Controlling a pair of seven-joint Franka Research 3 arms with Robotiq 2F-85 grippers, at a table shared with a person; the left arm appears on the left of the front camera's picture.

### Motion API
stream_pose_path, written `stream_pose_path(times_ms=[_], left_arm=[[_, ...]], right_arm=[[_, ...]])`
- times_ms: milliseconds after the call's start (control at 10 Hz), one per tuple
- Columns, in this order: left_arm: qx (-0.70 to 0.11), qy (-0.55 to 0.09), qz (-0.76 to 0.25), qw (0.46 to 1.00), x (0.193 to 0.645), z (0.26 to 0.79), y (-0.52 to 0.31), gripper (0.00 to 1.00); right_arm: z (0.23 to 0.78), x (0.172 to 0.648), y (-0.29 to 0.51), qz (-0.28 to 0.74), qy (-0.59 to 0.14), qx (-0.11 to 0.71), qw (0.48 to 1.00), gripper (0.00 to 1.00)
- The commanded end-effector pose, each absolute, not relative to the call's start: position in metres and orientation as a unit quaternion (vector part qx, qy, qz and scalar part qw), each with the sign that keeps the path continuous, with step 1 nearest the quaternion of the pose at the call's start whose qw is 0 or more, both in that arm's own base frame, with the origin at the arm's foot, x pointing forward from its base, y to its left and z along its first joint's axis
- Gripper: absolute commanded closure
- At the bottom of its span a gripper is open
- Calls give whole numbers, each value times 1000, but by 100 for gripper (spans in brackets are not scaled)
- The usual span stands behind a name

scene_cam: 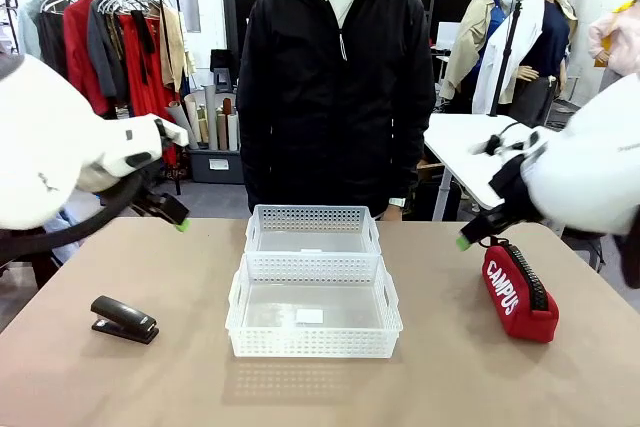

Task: Distribute items into two baskets.
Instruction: Pick up the Pencil pouch that the person points to.

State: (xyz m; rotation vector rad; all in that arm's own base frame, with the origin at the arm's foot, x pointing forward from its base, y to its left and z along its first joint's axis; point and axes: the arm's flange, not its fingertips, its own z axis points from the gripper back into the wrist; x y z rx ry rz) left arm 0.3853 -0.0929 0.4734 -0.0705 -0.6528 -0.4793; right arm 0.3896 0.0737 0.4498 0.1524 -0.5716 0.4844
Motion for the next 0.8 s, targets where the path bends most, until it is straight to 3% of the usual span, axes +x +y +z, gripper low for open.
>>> stream_pose_path(times_ms=[0, 300, 700], left_arm=[[-57, -306, -241, 919, 360, 488, -36, 0], [-134, -292, -287, 902, 368, 499, 1, 0], [-228, -367, -283, 856, 343, 525, 64, 0]], right_arm=[[474, 391, 29, 227, -294, 87, 924, 0], [487, 420, -16, 262, -288, 167, 906, 0], [520, 403, -79, 226, -314, 243, 890, 0]])
